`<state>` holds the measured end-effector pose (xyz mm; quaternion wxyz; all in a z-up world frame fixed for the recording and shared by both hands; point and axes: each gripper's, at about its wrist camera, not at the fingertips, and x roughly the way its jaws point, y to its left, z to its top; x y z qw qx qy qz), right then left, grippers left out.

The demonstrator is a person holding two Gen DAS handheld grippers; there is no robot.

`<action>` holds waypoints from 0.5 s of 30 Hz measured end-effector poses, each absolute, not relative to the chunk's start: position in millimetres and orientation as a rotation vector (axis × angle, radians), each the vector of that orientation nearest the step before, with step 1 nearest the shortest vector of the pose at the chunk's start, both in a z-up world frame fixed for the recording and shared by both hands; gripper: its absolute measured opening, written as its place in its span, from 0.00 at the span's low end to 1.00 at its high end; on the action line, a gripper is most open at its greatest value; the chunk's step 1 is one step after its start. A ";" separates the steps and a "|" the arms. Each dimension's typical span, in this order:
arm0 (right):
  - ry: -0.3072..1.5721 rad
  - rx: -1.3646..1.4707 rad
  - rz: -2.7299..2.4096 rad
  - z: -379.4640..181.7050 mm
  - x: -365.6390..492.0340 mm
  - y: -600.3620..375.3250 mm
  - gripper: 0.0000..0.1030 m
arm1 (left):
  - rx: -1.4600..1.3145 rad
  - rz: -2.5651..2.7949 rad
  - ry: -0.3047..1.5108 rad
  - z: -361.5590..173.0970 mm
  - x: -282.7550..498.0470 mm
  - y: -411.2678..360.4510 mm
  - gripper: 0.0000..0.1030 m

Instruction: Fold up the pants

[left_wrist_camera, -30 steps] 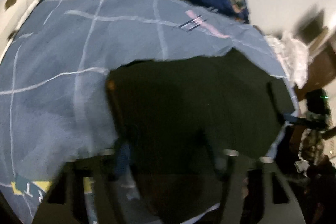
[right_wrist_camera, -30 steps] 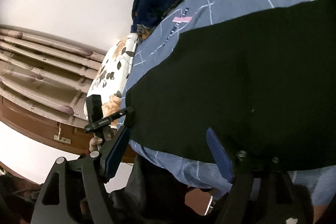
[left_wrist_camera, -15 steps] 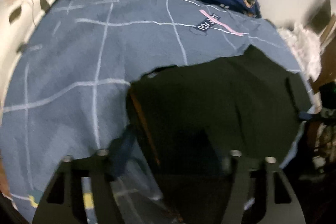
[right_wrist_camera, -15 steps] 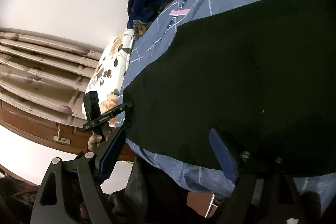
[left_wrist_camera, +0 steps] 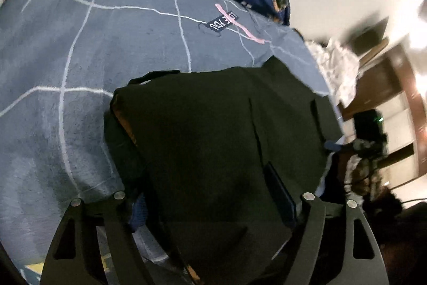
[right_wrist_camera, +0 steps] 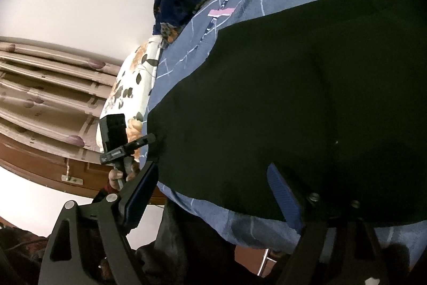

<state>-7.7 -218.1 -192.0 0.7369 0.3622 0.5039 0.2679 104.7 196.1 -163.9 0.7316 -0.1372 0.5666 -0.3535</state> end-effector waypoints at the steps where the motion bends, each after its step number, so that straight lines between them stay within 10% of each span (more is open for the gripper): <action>1: 1.113 0.790 0.586 -191.8 -6.8 -216.0 0.80 | -0.329 -0.789 1.243 -164.8 105.2 198.8 0.74; 9: 1.142 0.770 0.603 -193.2 -2.0 -193.4 0.81 | -0.394 -0.731 1.199 -161.8 106.9 191.9 0.72; 15: 1.122 0.756 0.657 -188.2 2.4 -174.3 0.81 | -0.294 -0.633 1.159 -142.8 98.7 186.1 0.29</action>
